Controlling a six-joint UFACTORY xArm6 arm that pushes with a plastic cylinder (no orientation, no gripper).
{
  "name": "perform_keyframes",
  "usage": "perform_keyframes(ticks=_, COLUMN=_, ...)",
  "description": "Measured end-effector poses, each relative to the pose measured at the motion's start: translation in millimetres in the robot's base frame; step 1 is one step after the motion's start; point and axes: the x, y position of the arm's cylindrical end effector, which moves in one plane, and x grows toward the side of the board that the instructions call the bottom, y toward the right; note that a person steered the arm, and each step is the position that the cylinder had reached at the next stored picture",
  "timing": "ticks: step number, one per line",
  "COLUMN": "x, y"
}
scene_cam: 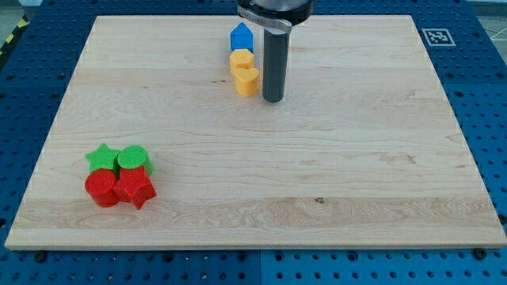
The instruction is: Push the yellow heart up a bit
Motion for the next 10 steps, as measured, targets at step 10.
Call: perform_keyframes(ticks=10, x=23.9, y=-41.5)
